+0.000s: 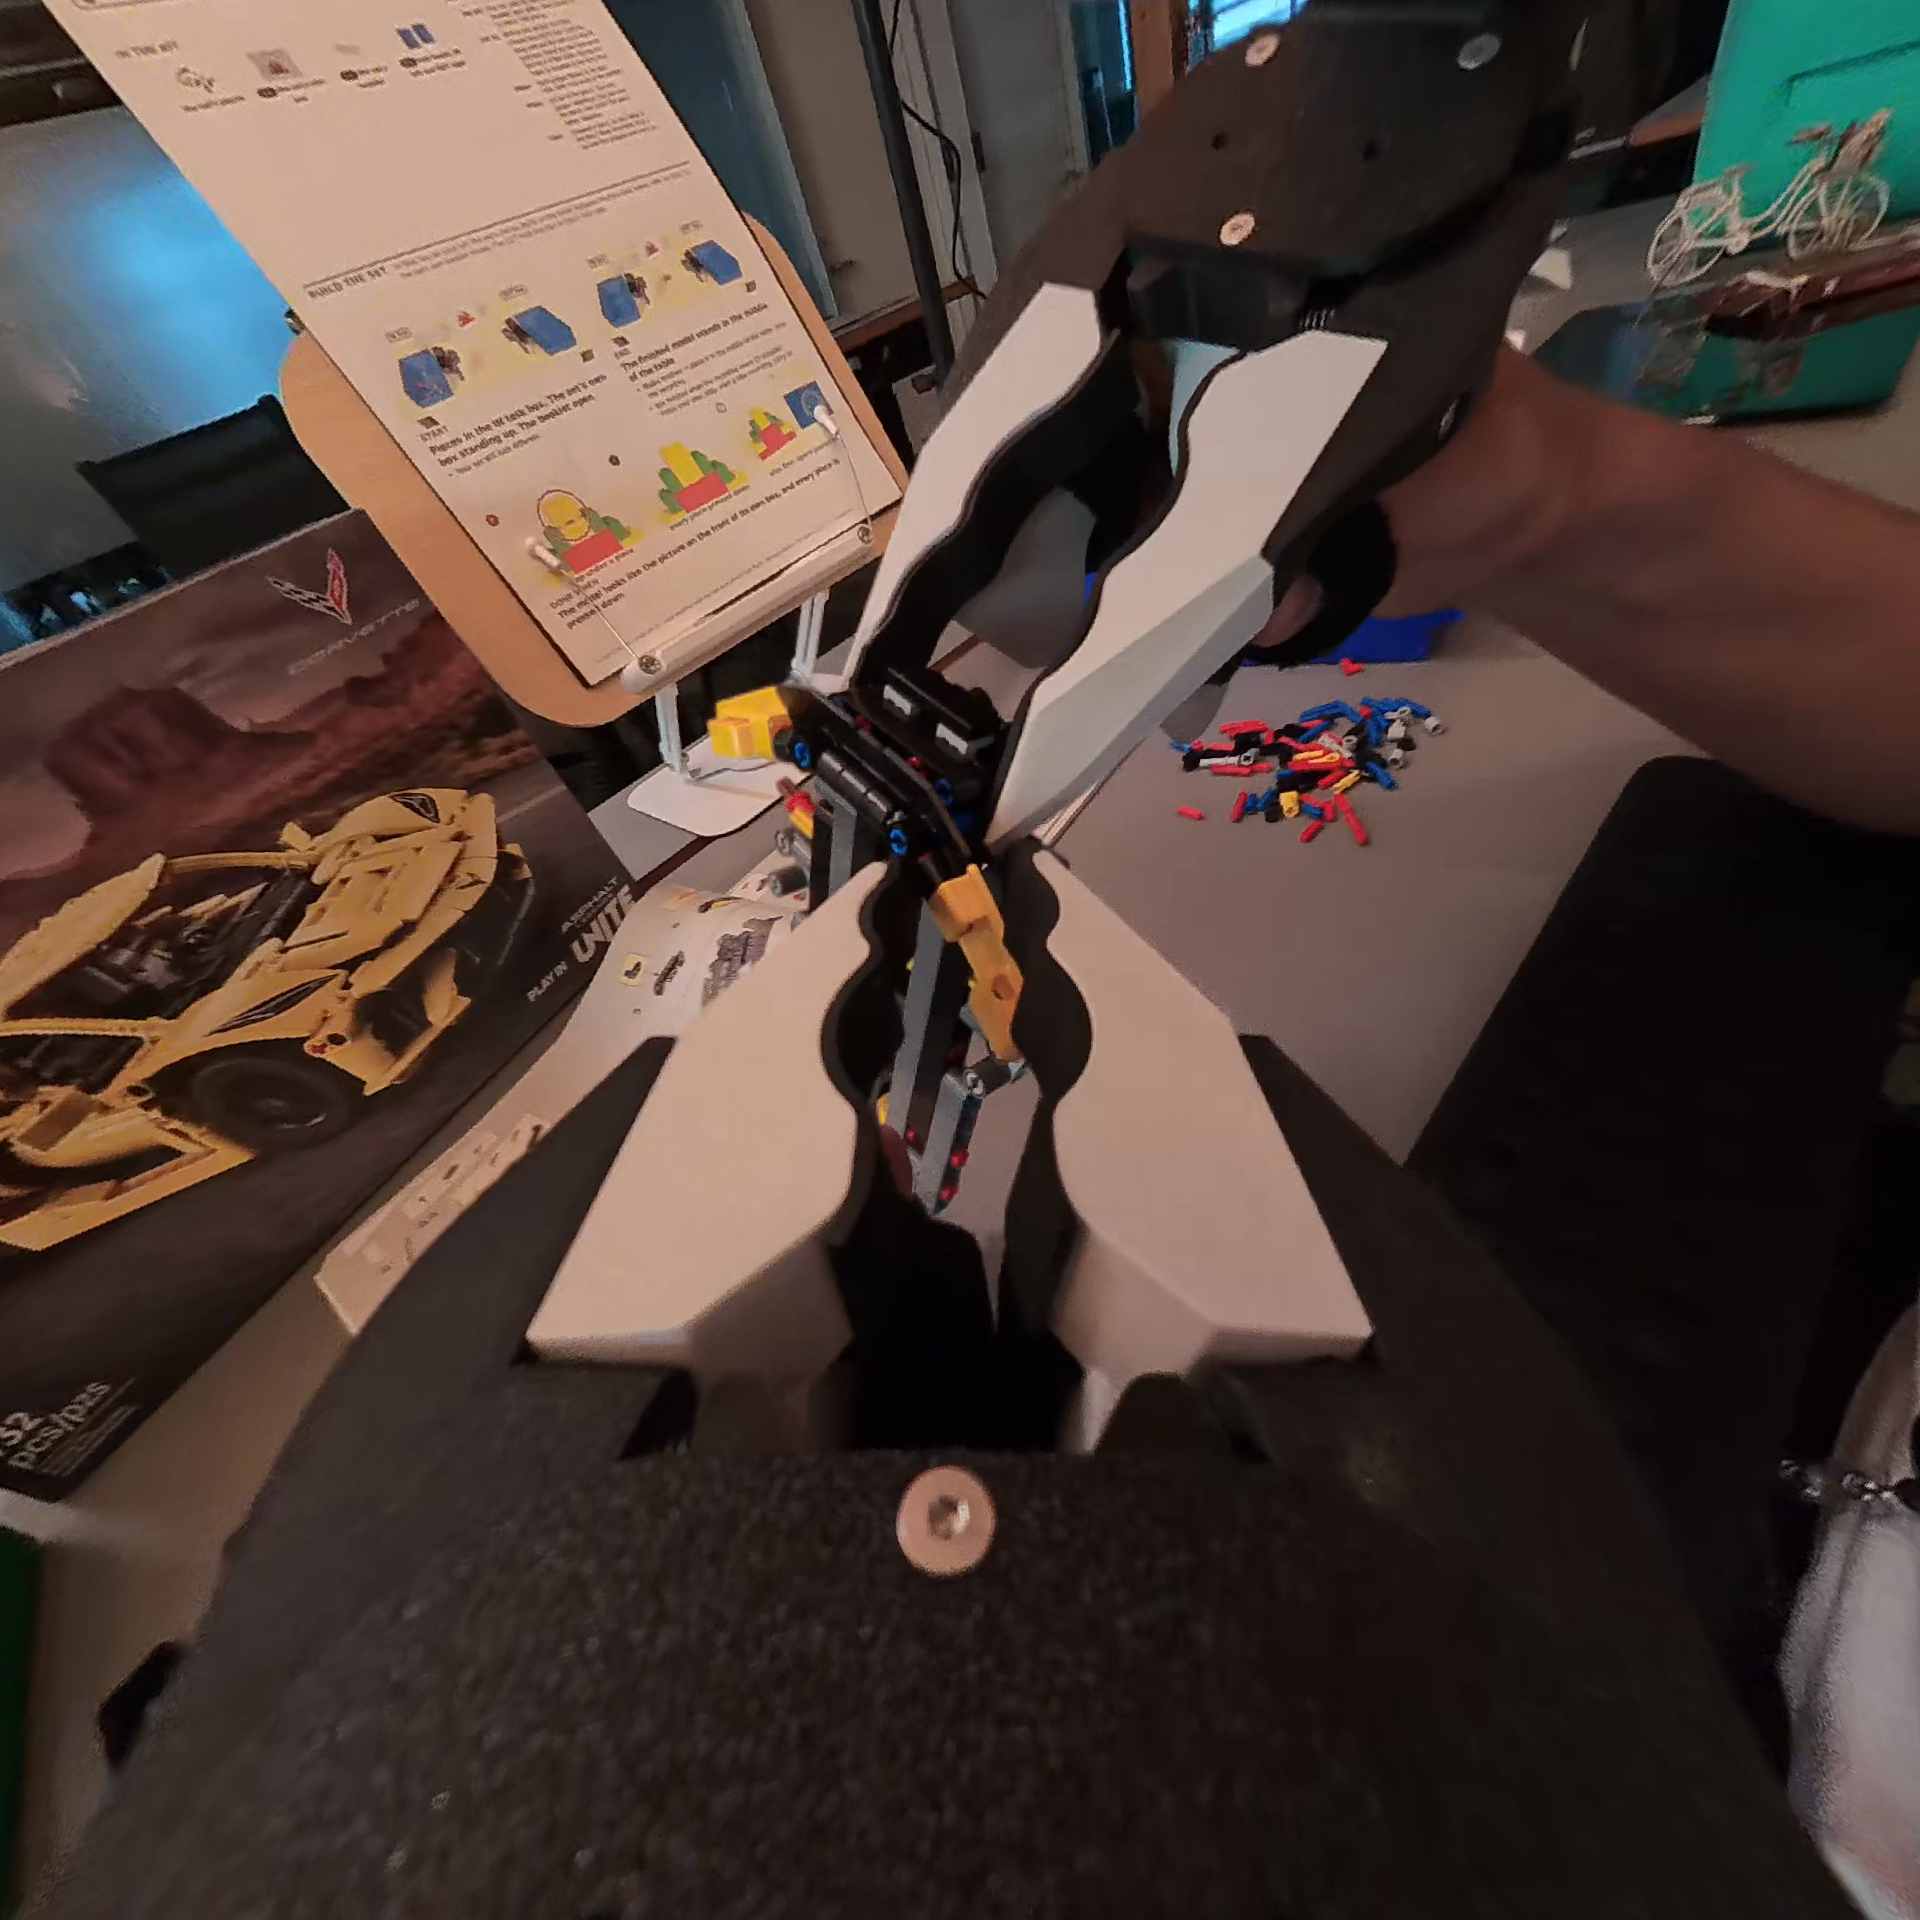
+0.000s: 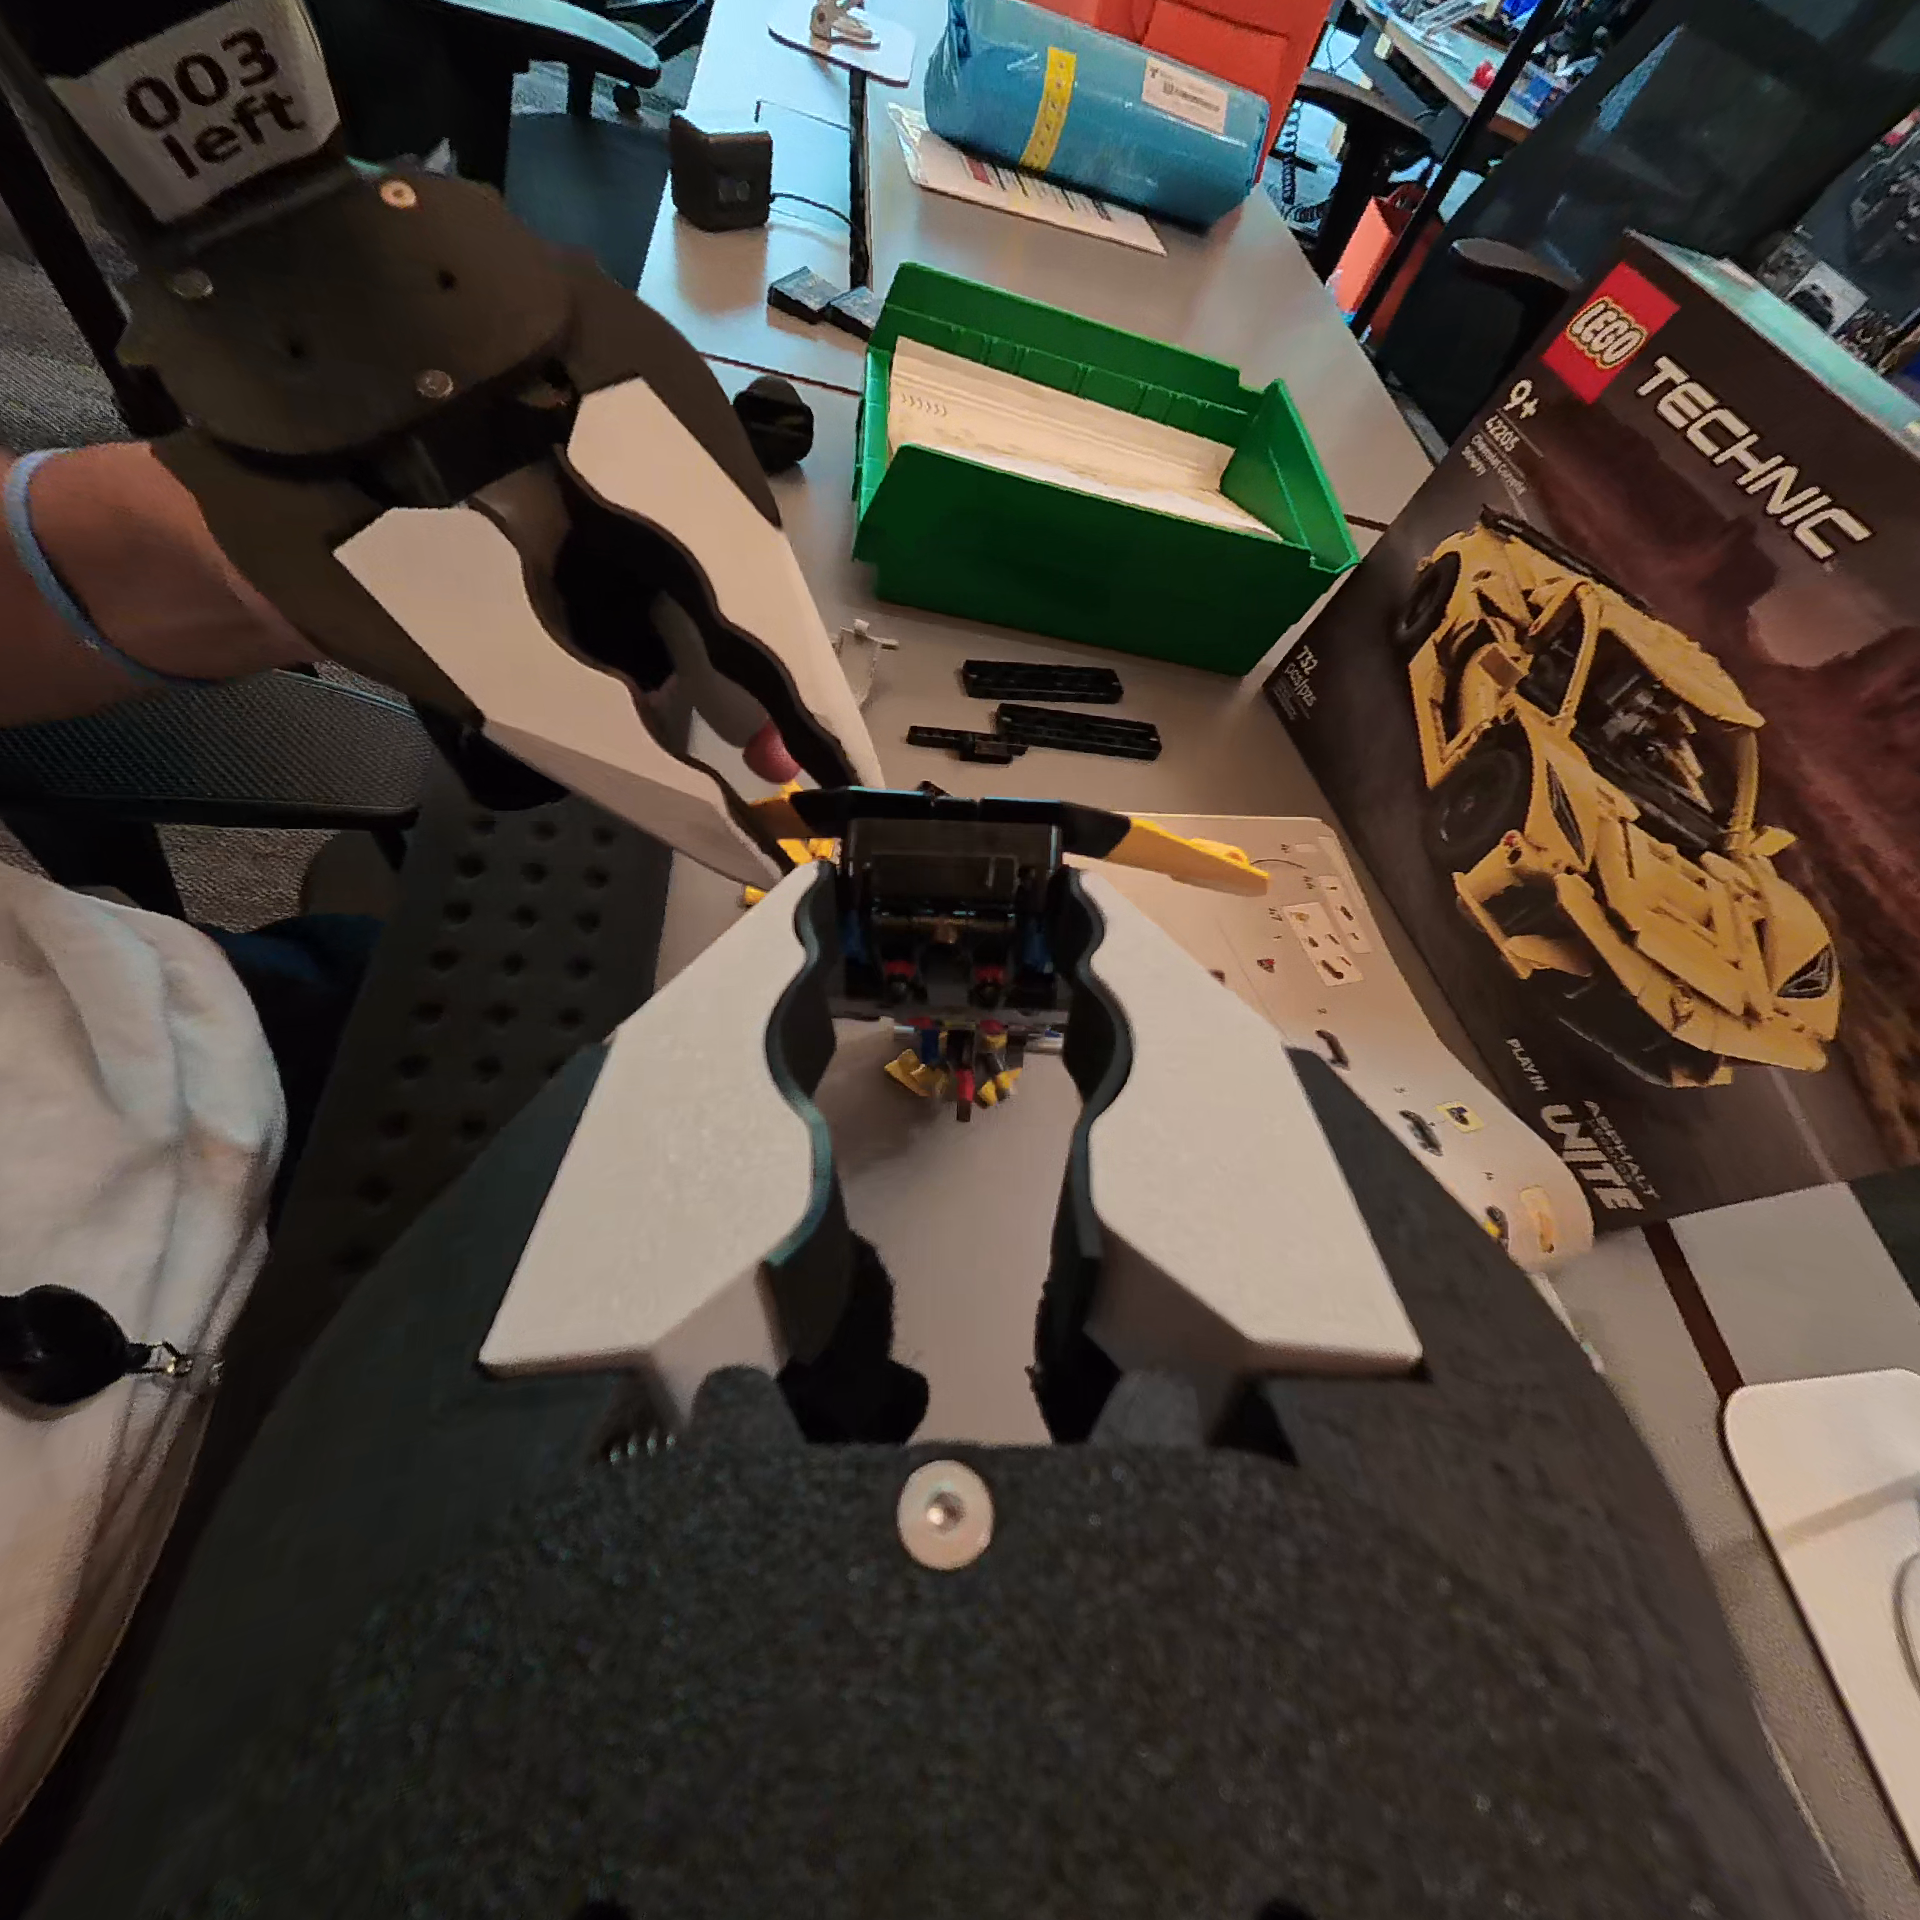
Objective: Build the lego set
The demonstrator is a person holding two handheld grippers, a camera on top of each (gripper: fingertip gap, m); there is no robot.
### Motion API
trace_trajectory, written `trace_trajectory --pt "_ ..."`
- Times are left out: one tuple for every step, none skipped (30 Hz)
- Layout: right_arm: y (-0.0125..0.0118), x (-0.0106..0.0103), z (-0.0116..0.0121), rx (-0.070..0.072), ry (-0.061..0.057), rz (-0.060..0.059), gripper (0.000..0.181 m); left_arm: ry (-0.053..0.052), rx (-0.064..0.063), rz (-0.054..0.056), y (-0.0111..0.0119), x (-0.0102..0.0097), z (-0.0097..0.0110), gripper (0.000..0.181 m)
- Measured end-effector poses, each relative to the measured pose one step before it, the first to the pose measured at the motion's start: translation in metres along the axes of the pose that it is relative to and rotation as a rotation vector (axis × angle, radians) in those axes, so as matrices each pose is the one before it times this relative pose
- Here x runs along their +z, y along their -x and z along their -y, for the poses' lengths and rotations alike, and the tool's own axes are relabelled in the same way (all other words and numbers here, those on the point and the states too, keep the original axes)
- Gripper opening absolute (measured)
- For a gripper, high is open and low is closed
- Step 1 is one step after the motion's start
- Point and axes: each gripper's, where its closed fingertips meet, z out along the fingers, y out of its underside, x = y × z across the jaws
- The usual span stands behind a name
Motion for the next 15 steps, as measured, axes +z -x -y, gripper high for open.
trace_trajectory --pt "-0.00024 0.00018 -0.00061 -0.0028 -0.0011 -0.0002 0.040 0.0071 0.0218 0.0041 0.00027 0.00020 -0.00085 0.015" --pt "0.00031 0.00027 -0.00068 -0.0052 0.0041 0.0005 0.040 0.0059 0.0173 -0.0001 0.00007 -0.00003 -0.00082 0.014" --pt "0.00004 0.00025 -0.00023 -0.0037 0.0031 -0.0025 0.040 0.0034 0.0042 -0.0020 0.00021 -0.00010 -0.00030 0.014" --pt "0.00005 0.00009 0.00016 0.0002 -0.0002 0.0009 0.040 0.0002 0.0017 -0.0008 0.00037 -0.00028 -0.00009 0.014" --pt "-0.00003 0.00037 0.00037 -0.0001 -0.0028 0.0024 0.040 0.0005 0.0002 0.0009 0.00049 -0.00024 -0.00002 0.014" --pt "-0.00073 0.00028 0.00014 0.0076 0.0015 0.0009 0.040 0.0015 -0.0019 0.0061 0.00060 0.00022 0.00001 0.014" --pt "-0.00120 0.00047 -0.00021 0.0124 0.0036 -0.0020 0.040 -0.0001 0.0017 0.0089 0.00034 0.00073 -0.00015 0.014" --pt "-0.00097 0.00085 0.00026 0.0133 0.0005 -0.0022 0.040 -0.0048 0.0042 0.0049 0.00040 0.00021 -0.00012 0.014" --pt "0.00029 0.00027 0.00055 -0.0085 -0.0052 0.0011 0.041 -0.0100 -0.0003 -0.0055 0.00029 -0.00031 0.00010 0.014" --pt "0.00111 -0.00020 0.00094 -0.0229 -0.0143 0.0079 0.041 -0.0126 -0.0083 -0.0150 -0.00017 -0.00064 0.00045 0.014" --pt "0.00179 -0.00071 0.00189 -0.0195 -0.0263 0.0249 0.042 -0.0134 -0.0048 -0.0199 -0.00081 -0.00083 0.00095 0.015" --pt "0.00108 -0.00181 0.00031 0.0065 -0.0180 0.0317 0.044 -0.0060 0.0023 -0.0037 0.00212 -0.00115 0.00024 0.013" --pt "-0.00079 -0.00442 -0.00140 0.0230 -0.0022 0.0391 0.049 0.0007 0.0015 -0.0059 0.00366 -0.00195 -0.00104 0.011" --pt "-0.00347 -0.00679 0.00175 0.0412 -0.0251 0.0300 0.050 -0.0064 -0.0117 -0.0255 0.00183 -0.00259 -0.00068 0.010" --pt "-0.00094 -0.00847 0.00647 0.0306 -0.0648 0.0515 0.048 -0.0154 -0.0197 -0.0403 -0.00112 -0.00266 0.00073 0.009"
